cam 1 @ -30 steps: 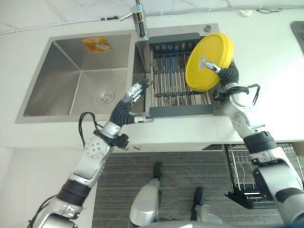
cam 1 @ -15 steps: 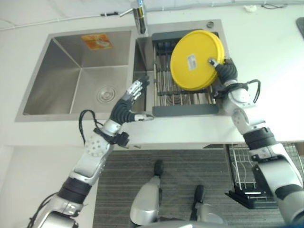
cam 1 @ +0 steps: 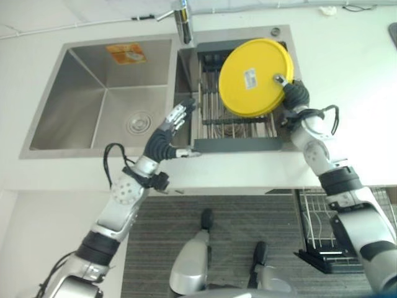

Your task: Place the dishes in the dishwasher.

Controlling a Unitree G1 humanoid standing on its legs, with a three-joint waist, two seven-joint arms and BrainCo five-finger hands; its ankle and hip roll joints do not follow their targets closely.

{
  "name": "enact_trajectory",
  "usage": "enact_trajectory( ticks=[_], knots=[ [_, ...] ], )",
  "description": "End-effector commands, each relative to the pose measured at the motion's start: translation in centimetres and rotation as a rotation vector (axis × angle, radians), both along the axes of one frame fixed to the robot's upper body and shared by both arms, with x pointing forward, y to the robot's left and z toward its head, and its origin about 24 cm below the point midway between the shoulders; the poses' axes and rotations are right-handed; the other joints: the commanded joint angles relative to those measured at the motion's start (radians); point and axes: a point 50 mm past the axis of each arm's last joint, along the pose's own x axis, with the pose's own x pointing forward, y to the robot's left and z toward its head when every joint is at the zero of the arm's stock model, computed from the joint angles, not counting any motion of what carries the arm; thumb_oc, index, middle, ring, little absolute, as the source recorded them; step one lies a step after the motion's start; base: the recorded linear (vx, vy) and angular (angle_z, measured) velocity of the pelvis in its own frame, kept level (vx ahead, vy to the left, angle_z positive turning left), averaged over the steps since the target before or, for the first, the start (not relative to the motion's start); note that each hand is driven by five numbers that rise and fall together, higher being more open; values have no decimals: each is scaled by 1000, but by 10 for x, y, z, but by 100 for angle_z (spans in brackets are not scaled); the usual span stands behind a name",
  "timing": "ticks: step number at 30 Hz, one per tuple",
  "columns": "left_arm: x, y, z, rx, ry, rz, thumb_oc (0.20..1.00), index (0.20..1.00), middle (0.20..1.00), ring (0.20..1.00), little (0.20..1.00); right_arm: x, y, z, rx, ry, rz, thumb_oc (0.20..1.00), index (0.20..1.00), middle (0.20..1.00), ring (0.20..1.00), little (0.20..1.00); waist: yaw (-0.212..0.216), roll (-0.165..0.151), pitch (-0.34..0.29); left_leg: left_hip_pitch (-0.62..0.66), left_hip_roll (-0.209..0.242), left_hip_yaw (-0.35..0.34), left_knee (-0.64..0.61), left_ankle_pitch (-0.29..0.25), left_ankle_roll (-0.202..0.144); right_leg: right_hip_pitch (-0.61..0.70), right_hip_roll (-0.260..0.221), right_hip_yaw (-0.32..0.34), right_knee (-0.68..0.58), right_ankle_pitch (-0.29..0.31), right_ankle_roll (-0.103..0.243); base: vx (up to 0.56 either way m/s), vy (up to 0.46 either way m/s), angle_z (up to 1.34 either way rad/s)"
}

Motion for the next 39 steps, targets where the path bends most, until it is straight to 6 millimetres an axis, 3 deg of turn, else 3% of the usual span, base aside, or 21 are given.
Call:
enact_trajectory(
  ticks=[1,3,8,10,16,22,32,39],
  knots=[
    [-5,-11,9,-38,-79,-63,1000,1000,1000,1000,1000,-17,21,37,445,-214,226,200,200,200,200,200,22,7,-60,58,-8,-11,34,-132,8,-108,-38,-16,147,-31,4,0,0,0],
    [-7,-13,5,-41,-67,-66,1000,1000,1000,1000,1000,-25,30,31,558,-218,279,200,200,200,200,200,18,4,-71,65,-6,-7,32,-134,10,-100,-38,-14,140,-31,5,0,0,0],
    [-11,-14,-1,-42,-49,-62,1000,1000,1000,1000,1000,-36,37,21,620,-246,313,200,200,200,200,200,11,1,-88,82,-3,1,28,-138,13,-84,-38,-14,128,-28,5,6,-5,0],
    [-17,-12,-11,-57,-14,-42,1000,1000,1000,1000,1000,-53,46,11,709,-283,357,200,200,200,200,200,-4,-8,-120,107,4,19,20,-144,14,-59,-37,-11,107,-25,6,45,-37,-3],
    [-24,-9,-21,-71,23,-17,1000,1000,1000,1000,1000,-75,41,-13,719,-296,309,200,200,200,200,200,-30,-18,-163,138,17,47,13,-154,11,-32,-32,-5,85,-27,7,-3,-25,-13],
    [-30,-5,-30,-85,49,12,1000,1000,1000,1000,1000,-91,25,-41,761,-301,256,200,200,200,200,200,-71,-22,-207,190,41,95,3,-170,4,6,-22,10,48,-28,6,-32,-57,-24],
    [-34,4,-30,-103,57,29,1000,1000,1000,1000,1000,-130,-55,-31,777,-541,-60,200,200,200,200,200,-196,-35,-250,241,90,183,0,-178,-24,12,18,99,31,-35,-7,-77,-99,-36],
    [-34,4,-27,-97,42,-6,1000,1000,1000,1000,1000,-143,-78,-41,734,-543,-194,200,200,200,200,200,-253,-38,-261,251,98,221,5,-185,-29,-2,27,156,37,-32,-6,-33,-48,-22]
  ],
)
